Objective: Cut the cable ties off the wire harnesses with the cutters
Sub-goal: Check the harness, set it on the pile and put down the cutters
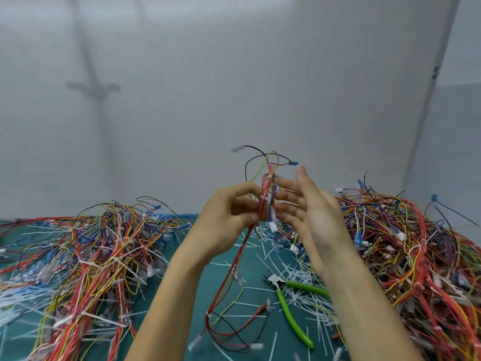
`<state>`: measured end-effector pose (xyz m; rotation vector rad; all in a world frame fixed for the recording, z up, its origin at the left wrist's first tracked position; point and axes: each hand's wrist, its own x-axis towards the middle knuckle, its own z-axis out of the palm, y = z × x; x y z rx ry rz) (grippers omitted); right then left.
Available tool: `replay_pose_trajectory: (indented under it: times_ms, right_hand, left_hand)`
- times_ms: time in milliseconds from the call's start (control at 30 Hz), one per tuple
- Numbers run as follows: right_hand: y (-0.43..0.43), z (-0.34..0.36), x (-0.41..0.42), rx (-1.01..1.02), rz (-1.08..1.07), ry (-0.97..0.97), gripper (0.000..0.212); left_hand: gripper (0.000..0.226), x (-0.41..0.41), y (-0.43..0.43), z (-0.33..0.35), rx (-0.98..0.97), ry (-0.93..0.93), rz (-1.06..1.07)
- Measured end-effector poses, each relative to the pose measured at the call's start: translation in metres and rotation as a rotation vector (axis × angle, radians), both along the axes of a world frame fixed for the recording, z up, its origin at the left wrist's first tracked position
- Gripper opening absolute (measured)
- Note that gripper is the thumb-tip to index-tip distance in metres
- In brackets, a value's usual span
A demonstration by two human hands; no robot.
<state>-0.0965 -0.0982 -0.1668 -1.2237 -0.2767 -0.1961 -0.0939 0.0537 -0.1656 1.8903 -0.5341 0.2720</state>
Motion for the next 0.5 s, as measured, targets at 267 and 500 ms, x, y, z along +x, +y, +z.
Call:
replay_pose_trajectory:
  times_ms: [267, 500]
  right_hand:
    - [-0.01, -0.006, 0.007, -0.085, -0.027, 0.113, 0.023]
    - [-0.017, -0.003, 0.005, -0.102, 0.024, 0.073, 0.025]
  left_hand:
    - [0.045, -0.003, -0.003, 0.0, 0.27, 0.01, 0.083]
    - [0.022, 0.001, 0.005, 0.001, 0.05, 0.163, 0.202]
